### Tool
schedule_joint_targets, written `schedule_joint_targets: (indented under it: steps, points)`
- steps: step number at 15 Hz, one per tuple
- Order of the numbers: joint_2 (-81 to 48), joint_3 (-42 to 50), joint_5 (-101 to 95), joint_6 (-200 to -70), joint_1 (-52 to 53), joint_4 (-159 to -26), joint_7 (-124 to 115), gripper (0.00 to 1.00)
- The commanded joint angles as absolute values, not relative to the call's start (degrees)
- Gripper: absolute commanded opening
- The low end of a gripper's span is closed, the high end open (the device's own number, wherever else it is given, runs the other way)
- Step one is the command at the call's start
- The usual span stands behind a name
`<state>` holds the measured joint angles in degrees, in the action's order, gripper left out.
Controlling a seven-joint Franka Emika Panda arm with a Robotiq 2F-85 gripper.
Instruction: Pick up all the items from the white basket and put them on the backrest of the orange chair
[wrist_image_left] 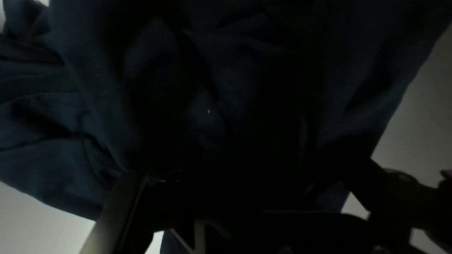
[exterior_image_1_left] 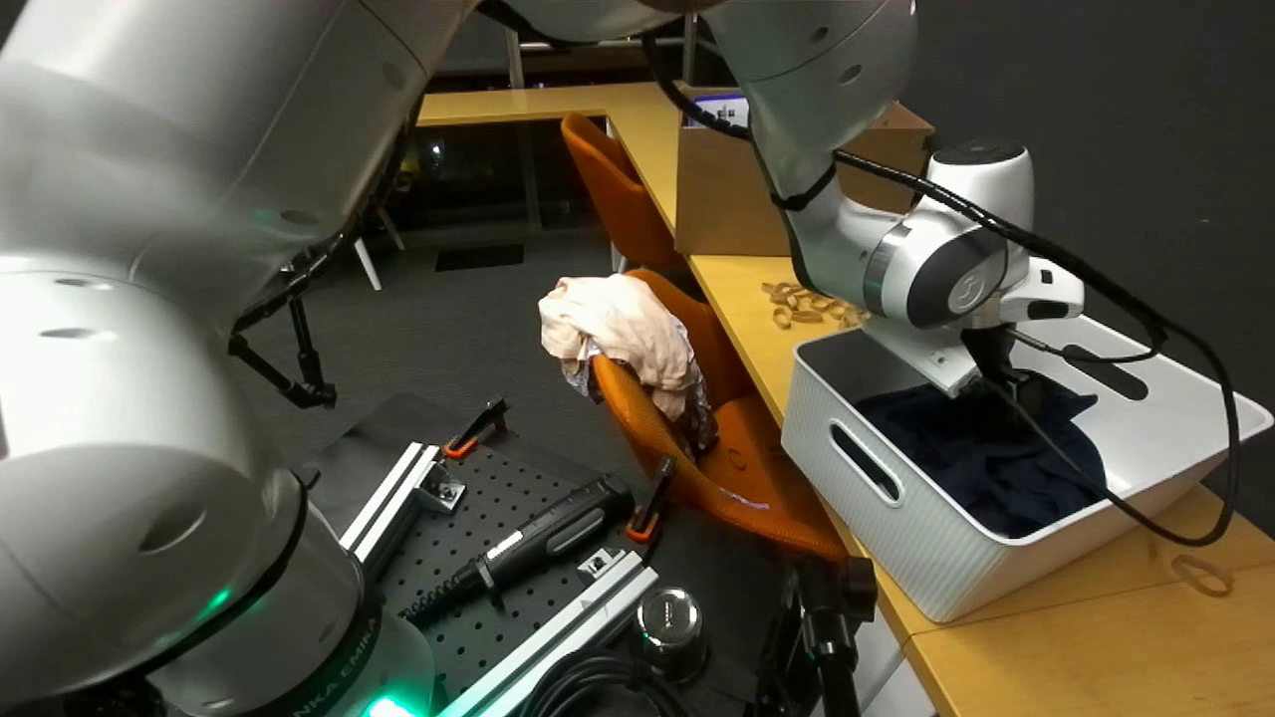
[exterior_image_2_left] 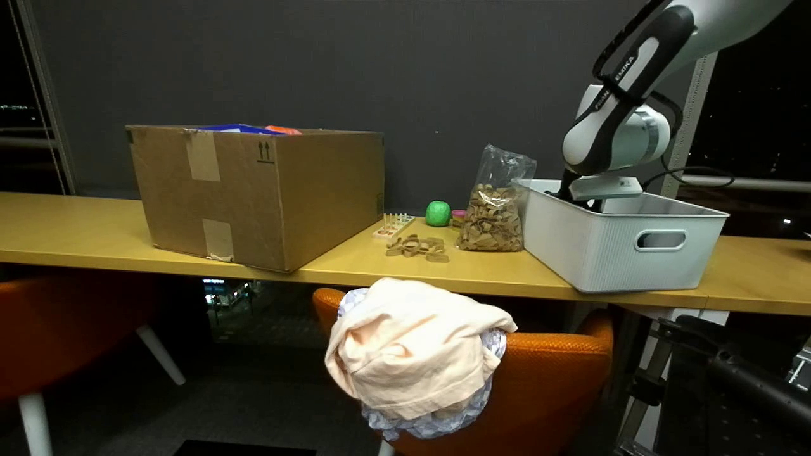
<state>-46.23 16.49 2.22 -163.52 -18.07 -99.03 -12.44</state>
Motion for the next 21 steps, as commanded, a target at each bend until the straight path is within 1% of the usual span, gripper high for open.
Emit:
schedule_joint_targets:
  steps: [1, 7, 9, 10, 15, 21]
  points:
    - [-47.12, 13.56, 4.76, -164.59, -20.65, -95.72, -9.50, 0.65]
    - [-47.84, 11.44, 5.91, -165.27, -23.24, -95.33, -7.03, 0.19]
    - [-47.39, 11.38, 5.80, -165.33, -23.73, -95.79, -6.54, 0.05]
    - [-46.99, 11.49, 5.69, -165.36, -23.79, -96.12, -6.38, 0.00]
    - [-42.93, 13.55, 4.89, -164.12, -22.68, -98.90, -6.82, 0.02]
    - [-28.55, 20.92, 1.56, -160.03, -17.65, -108.73, -8.71, 0.02]
